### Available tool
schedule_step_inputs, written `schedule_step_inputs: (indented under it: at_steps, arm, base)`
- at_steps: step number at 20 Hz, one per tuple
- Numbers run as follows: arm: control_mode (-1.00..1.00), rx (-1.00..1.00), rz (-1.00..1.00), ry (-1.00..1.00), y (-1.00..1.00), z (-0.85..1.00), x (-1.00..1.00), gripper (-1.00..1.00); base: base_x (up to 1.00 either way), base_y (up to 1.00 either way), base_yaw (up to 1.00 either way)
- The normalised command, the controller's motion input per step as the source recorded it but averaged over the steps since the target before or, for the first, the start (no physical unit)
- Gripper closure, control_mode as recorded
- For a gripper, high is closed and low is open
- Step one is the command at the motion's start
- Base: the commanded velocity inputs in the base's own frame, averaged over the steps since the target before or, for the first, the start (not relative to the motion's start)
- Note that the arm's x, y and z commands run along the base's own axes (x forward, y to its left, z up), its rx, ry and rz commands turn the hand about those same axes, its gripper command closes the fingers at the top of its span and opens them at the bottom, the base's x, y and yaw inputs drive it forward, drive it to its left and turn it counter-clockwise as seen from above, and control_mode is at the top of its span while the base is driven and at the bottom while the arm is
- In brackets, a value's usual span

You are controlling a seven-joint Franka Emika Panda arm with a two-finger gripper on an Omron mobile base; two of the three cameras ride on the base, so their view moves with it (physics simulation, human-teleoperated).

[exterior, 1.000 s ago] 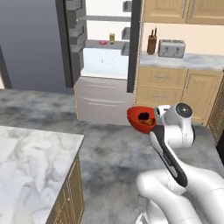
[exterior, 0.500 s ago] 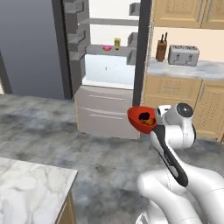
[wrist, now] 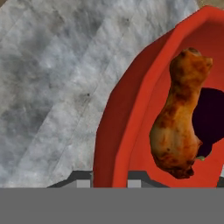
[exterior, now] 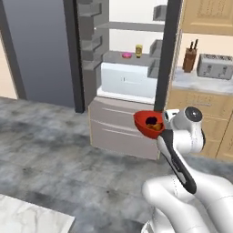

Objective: Pick the chicken drumstick and eggplant from their plates and place them in the bowl. Then put the bowl in the fridge.

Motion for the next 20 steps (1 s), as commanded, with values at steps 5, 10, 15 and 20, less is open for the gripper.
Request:
schedule_step_inputs:
  at_steps: [5, 10, 15, 20]
  arm:
    - [1.00, 0.00, 0.00, 0.00, 0.00, 0.00, 0.00, 1.00]
    - [1.00, 0.00, 0.00, 0.00, 0.00, 0.00, 0.00, 1.00]
    - [1.00, 0.00, 0.00, 0.00, 0.00, 0.00, 0.00, 1.00]
    - [1.00, 0.00, 0.00, 0.00, 0.00, 0.00, 0.00, 1.00]
  base:
    - [0.68, 0.00, 0.37]
    - [0.85, 0.03, 0.21]
    - [0.89, 0.04, -0.06]
    - [0.73, 0.12, -0.29]
